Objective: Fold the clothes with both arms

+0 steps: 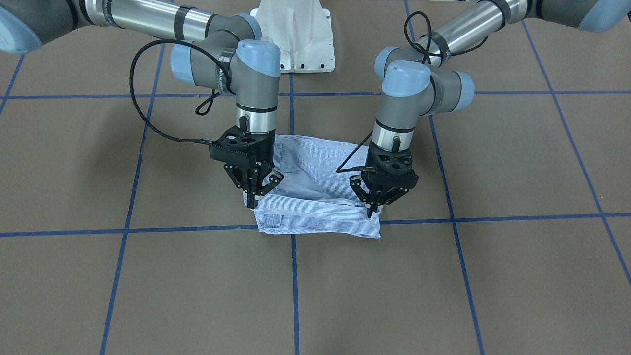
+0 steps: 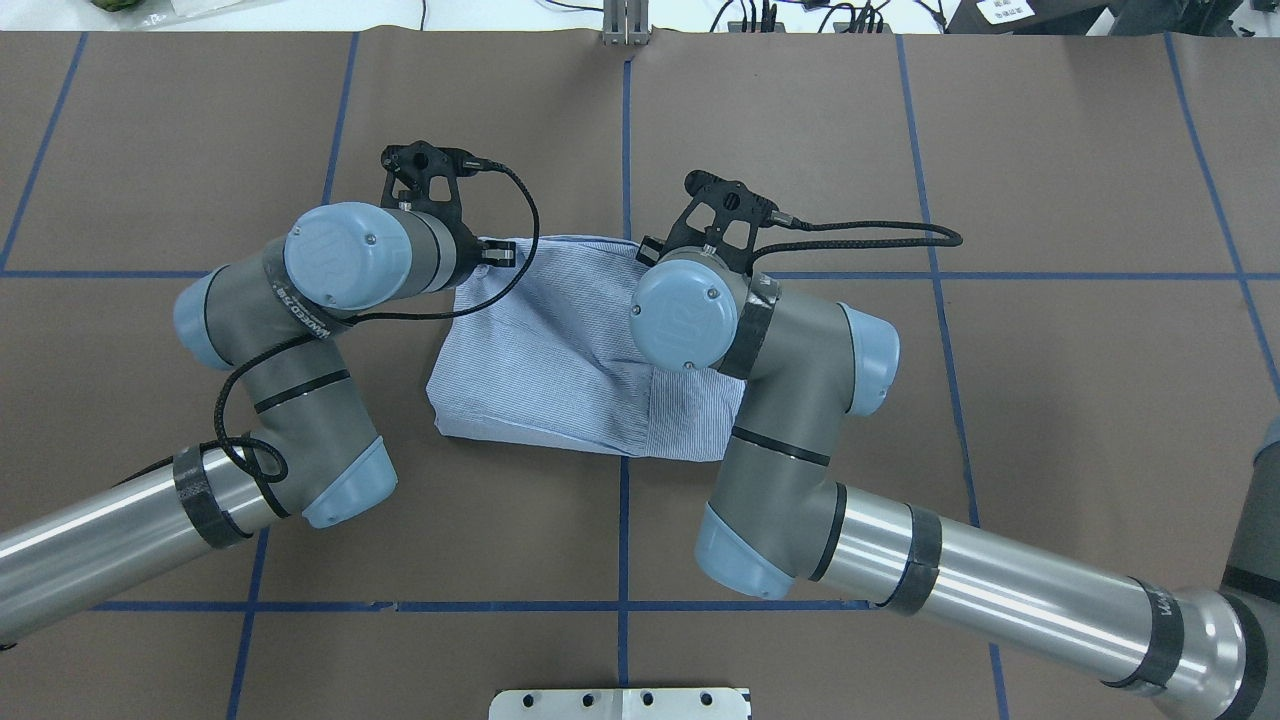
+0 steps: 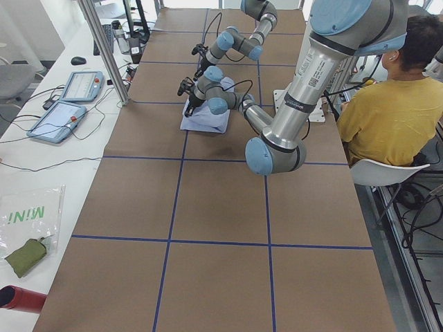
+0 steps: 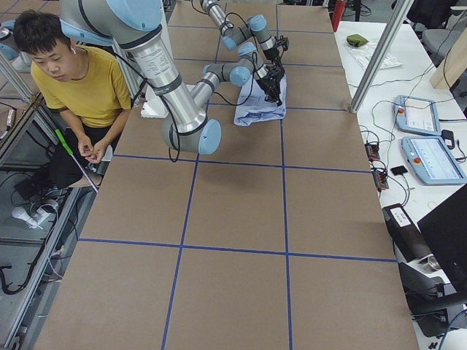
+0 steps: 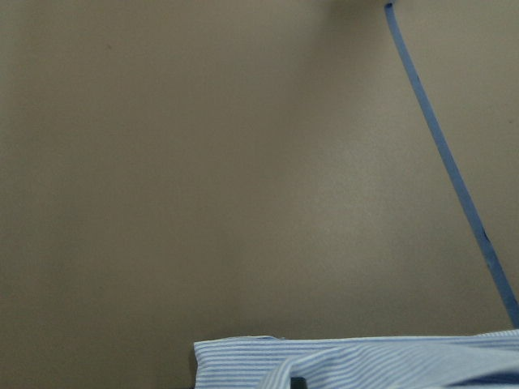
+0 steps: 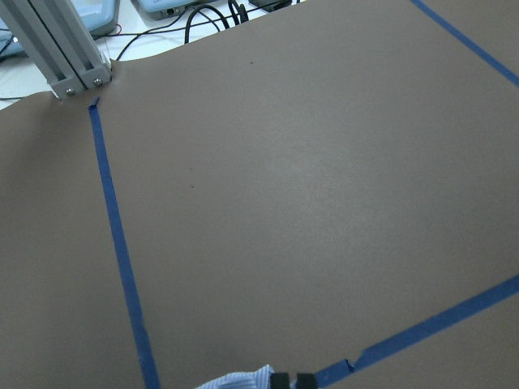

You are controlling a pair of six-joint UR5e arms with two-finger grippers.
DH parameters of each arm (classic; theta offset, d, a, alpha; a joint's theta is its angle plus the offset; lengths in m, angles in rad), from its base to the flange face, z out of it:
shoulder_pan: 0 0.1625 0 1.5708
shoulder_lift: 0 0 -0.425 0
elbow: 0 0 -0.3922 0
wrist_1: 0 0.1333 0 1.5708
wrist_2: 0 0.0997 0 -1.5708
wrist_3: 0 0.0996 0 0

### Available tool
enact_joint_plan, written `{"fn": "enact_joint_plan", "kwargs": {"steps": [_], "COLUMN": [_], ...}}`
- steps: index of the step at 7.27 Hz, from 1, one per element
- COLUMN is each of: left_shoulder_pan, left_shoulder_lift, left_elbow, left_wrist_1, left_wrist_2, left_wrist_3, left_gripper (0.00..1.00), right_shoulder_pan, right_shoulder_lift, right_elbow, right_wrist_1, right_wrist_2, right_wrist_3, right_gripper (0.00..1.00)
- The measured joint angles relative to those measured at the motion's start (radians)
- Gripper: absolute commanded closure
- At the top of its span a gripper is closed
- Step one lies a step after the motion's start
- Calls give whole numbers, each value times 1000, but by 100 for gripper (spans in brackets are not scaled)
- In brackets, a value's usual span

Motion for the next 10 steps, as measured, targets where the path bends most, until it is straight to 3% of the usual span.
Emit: {"fn": "enact_joint_plan", "kwargs": {"steps": [2,3,8,10], "left_shoulder_pan": [-74,-107,-134,-134], "left_shoulder_lift": [14,34,66,68], "left_elbow": [-27,-46,-72,-74], "left_wrist_1": [-4,-5,-6,-6], "left_wrist_2": [-151,-203,-237,-237], "left_wrist_3": [121,191,244,238], "left_gripper": [0,0,0,0], "right_shoulder_pan": [69,65,-74,-81], "right_shoulder_lift": [39,56,77,15], "right_elbow": [7,6,-35,36], "right_wrist_1": [-2,-3,-4,-62], "right_wrist_2": [163,189,76,84], "right_wrist_3": [-36,-36,-28,-40], "right_gripper": [0,0,0,0]}}
